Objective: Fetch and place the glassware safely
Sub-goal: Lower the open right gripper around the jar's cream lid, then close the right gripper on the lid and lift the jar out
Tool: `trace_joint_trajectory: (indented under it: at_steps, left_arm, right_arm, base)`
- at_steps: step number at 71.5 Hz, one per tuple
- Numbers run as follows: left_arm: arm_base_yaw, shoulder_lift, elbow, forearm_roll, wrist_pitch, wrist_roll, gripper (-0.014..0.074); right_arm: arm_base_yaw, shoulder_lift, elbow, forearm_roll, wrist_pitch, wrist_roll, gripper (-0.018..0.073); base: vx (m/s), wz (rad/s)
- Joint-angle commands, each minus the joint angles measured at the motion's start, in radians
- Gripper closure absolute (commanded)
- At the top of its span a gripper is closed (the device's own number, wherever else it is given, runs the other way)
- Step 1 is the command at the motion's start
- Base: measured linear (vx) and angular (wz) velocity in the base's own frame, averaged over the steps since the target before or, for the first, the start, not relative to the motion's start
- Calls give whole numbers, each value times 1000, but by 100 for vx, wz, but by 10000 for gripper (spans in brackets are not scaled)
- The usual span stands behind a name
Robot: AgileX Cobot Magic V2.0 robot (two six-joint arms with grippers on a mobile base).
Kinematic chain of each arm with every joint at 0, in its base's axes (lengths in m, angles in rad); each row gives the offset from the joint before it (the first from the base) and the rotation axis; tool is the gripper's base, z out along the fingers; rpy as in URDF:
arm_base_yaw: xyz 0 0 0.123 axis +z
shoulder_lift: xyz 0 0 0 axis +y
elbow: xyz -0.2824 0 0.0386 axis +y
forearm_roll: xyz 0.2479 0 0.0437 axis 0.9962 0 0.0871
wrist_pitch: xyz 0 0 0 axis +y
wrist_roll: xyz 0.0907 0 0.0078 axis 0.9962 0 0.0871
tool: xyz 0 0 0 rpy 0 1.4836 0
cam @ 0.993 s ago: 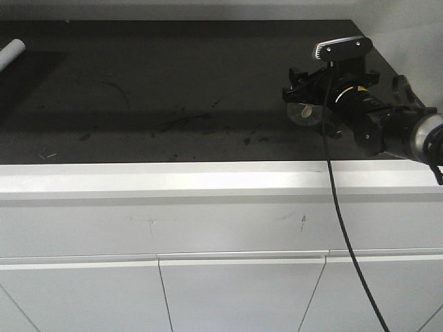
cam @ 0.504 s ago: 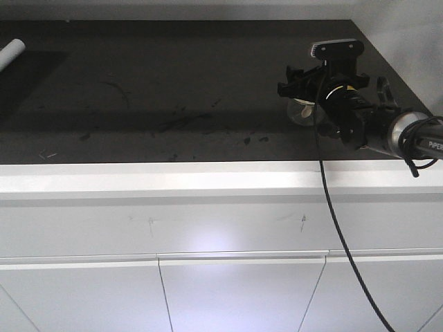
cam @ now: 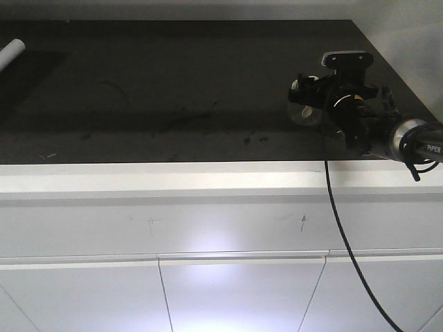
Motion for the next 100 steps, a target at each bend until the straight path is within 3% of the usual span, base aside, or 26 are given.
trace_joint_trajectory:
  at_steps: [1, 10, 17, 32, 67, 83, 100]
  left_arm:
    - [0, 8, -26, -7, -71, -5, 603]
    - [0, 8, -26, -7, -71, -5, 603]
    - [0, 8, -26, -7, -71, -5, 603]
    - [0, 8, -26, -7, -71, -5, 603]
    - [0, 8, -26, -7, -71, -5, 603]
    - [0, 8, -26, -7, -71, -5, 603]
    - [0, 8, -26, -7, -71, -5, 603]
  right_arm:
    - [-4, -56, -32, -35, -81, -6, 57]
    - [-4, -56, -32, -36, -68, -6, 125]
    - [-4, -56, -32, -36, -68, -6, 229]
    - [-4, -56, -32, -36, -57, -6, 573]
    - [7, -175, -5, -54, 28, 7, 567]
    - [26, -311, 220, -61, -86, 5, 566]
    - [27, -512, 470, -165, -172, 51, 564]
  base:
    - [0, 0]
    - [0, 0]
    - [0, 0]
    - [0, 0]
    - [0, 0]
    - [0, 0]
    - [0, 0]
